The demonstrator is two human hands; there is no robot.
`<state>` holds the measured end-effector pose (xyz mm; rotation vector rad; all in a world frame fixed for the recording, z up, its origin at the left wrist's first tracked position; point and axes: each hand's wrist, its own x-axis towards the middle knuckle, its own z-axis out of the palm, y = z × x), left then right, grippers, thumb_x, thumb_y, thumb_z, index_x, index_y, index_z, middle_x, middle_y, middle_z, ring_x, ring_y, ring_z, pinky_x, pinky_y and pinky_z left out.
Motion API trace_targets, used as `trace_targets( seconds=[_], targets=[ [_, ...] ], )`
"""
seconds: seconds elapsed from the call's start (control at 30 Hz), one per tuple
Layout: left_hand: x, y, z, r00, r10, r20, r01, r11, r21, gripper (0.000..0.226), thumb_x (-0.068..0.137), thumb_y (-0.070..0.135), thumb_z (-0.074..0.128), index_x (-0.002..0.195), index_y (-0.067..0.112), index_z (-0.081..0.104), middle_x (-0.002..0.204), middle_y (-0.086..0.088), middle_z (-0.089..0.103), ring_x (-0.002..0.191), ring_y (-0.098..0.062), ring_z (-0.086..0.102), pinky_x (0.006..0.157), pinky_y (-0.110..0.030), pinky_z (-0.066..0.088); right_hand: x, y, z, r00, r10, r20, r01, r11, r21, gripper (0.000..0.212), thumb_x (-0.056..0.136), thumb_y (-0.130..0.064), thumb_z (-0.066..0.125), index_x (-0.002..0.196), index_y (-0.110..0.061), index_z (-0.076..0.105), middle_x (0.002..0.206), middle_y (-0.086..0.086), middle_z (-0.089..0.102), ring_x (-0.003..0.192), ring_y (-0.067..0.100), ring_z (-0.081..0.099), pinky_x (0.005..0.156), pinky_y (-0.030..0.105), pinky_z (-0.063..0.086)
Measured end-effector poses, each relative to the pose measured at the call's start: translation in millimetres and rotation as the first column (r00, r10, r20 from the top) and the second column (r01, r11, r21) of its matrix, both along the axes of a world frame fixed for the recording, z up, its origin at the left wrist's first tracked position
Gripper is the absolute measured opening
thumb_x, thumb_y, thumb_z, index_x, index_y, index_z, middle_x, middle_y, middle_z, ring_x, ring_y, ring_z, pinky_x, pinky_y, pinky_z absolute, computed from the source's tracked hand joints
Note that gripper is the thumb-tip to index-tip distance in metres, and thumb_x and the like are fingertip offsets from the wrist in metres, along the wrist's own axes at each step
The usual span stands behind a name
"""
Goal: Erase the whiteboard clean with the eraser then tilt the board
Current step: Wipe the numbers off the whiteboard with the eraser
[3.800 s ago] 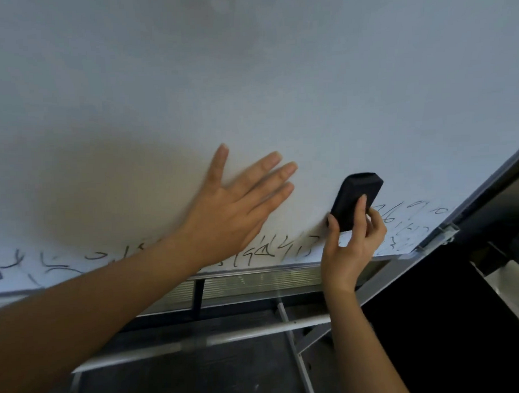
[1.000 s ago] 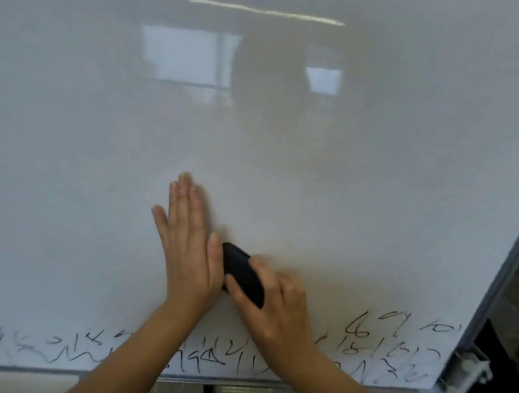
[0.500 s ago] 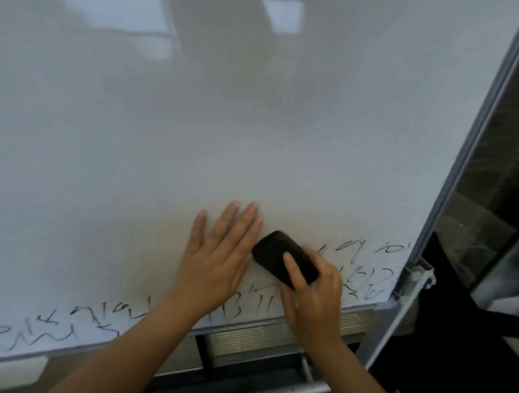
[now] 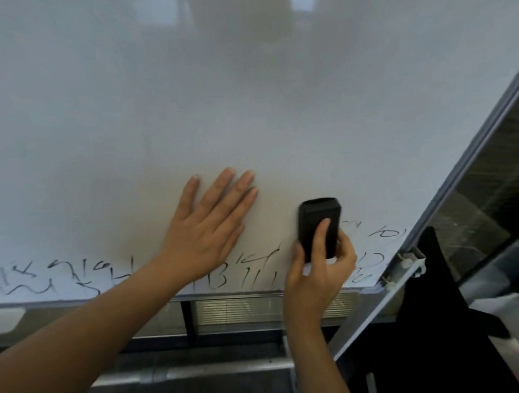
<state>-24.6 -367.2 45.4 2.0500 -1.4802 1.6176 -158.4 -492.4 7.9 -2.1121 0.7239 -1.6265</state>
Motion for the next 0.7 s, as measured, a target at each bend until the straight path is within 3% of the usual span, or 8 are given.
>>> trace_targets(
  seconds=[0.2,0.37,0.47,0.53,0.7],
  targets=[
    [1.6,0.4,0.5,0.999,0.007,0.031,-0.007,1.000,0.006,0.057,0.103,0.028,0.032,0.155,0.007,0.020,0.164,-0.009,0.005,0.151,-0.027,0.005,0.120,-0.050,0.000,1.4,14.2,-13.6,0.996,0.052,-0.073,-0.055,0.997,-0.050,0.060,0.081,-0.006,0.071,0.135,-0.017,0.046,0.125,0.026,0.049,0.112,0.030,0.043,0.094,0.029,0.036],
    [2.0,-5.3,0.0,0.999,0.010,0.040,-0.011,1.000,0.017,0.058,0.103,0.030,0.030,0.155,0.008,0.018,0.164,-0.008,0.004,0.151,-0.026,0.003,0.120,-0.049,-0.001,-8.2,-29.7,13.0,0.998,-0.037,0.050,0.038,0.999,-0.018,0.057,0.082,0.000,0.069,0.135,-0.006,0.048,0.123,0.029,0.045,0.109,0.041,0.047,0.098,0.025,0.034],
    [3.1,-4.0,-2.1,0.999,0.018,0.044,-0.018,1.000,0.009,0.057,0.104,0.031,0.029,0.155,0.008,0.018,0.164,-0.008,0.005,0.151,-0.026,0.003,0.120,-0.049,-0.001,-9.0,-41.9,27.1,0.992,-0.044,0.116,0.045,0.999,-0.008,0.055,0.087,-0.004,0.065,0.138,-0.009,0.046,0.125,0.027,0.042,0.112,0.037,0.046,0.099,0.028,0.041],
    [3.5,-1.6,-2.6,0.999,0.024,0.047,-0.024,1.000,0.004,0.057,0.104,0.031,0.028,0.155,0.008,0.018,0.164,-0.008,0.005,0.151,-0.027,0.004,0.120,-0.049,-0.001,-4.4,-34.1,27.7,0.989,-0.037,0.140,0.034,0.999,0.027,0.054,0.087,-0.005,0.065,0.138,-0.007,0.046,0.124,0.027,0.041,0.112,0.035,0.045,0.101,0.022,0.039],
    [4.9,2.2,-0.7,0.999,0.017,0.043,-0.017,1.000,0.012,0.056,0.104,0.030,0.029,0.155,0.007,0.021,0.163,-0.010,0.008,0.150,-0.027,0.007,0.120,-0.049,0.000,9.6,9.3,10.0,0.996,0.079,0.029,-0.078,0.995,-0.061,0.051,0.084,-0.006,0.068,0.132,-0.003,0.052,0.121,0.029,0.046,0.110,0.033,0.044,0.097,0.026,0.037]
  ],
)
